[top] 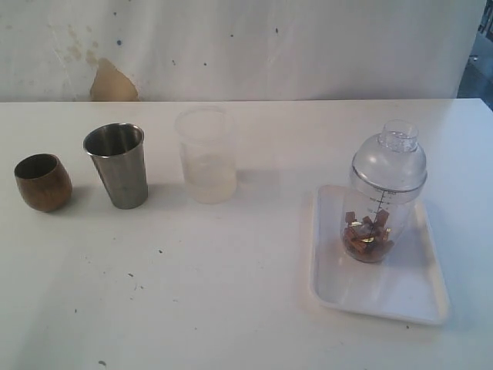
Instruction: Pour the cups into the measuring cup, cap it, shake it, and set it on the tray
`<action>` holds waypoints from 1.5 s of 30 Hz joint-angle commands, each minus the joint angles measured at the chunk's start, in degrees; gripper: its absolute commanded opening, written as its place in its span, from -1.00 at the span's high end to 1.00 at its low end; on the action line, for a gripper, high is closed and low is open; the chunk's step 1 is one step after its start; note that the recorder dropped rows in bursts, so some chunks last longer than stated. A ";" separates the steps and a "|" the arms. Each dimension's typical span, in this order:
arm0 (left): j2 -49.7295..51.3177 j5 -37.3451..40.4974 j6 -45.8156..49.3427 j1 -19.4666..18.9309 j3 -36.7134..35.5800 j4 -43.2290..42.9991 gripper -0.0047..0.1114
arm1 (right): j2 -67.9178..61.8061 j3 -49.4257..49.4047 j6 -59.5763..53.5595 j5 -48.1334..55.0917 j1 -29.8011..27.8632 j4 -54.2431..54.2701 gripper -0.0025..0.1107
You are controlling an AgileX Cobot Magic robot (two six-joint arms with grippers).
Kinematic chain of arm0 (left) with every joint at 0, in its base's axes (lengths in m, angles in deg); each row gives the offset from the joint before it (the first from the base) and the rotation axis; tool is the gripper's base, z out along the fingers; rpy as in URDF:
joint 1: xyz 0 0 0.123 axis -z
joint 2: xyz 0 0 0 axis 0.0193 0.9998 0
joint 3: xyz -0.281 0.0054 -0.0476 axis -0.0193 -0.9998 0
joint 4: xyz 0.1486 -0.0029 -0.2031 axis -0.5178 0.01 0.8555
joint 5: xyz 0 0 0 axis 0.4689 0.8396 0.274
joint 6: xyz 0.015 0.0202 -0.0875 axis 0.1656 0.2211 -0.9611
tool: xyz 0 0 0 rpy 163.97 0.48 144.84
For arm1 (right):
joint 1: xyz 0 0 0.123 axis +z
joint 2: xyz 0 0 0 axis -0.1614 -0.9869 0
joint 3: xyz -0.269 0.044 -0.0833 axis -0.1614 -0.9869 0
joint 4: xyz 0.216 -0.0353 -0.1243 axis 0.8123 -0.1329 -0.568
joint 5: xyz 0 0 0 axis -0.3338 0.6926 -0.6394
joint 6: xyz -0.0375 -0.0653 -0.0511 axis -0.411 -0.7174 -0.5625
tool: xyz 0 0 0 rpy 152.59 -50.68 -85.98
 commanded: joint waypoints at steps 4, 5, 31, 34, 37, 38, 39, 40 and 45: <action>-0.24 -0.30 -0.14 -0.01 -0.32 0.25 0.92 | 0.27 -0.24 -1.68 0.25 2.30 0.09 0.96; -0.24 -0.30 -0.14 -0.01 -0.32 0.25 0.92 | 0.27 -0.77 -3.09 -0.38 2.30 0.09 0.96; -0.24 -0.30 -0.14 -0.01 -0.32 0.25 0.92 | 0.41 -26.69 -24.75 -1.55 -0.85 12.02 0.96; -0.24 -0.30 -0.14 -0.01 -0.32 0.25 0.92 | 0.95 -26.69 -24.12 1.37 -0.85 12.32 0.96; -0.24 -0.30 -0.14 -0.01 -0.32 0.25 0.92 | 4.31 -26.69 -24.66 1.77 0.51 12.32 0.96; -0.24 -0.30 -0.14 -0.01 -0.32 0.25 0.92 | 4.82 -26.69 -24.37 2.32 0.98 12.20 0.96; -0.24 -0.30 -0.14 -0.01 -0.32 0.25 0.92 | 4.82 -26.69 -24.83 2.47 0.98 12.18 0.96; -0.24 -0.30 -0.14 -0.01 -0.32 0.25 0.92 | 4.82 -26.69 -25.46 2.74 0.98 12.20 0.96; -0.24 -0.30 -0.14 -0.01 -0.32 0.25 0.92 | 4.82 -26.69 -26.28 7.45 0.98 12.32 0.96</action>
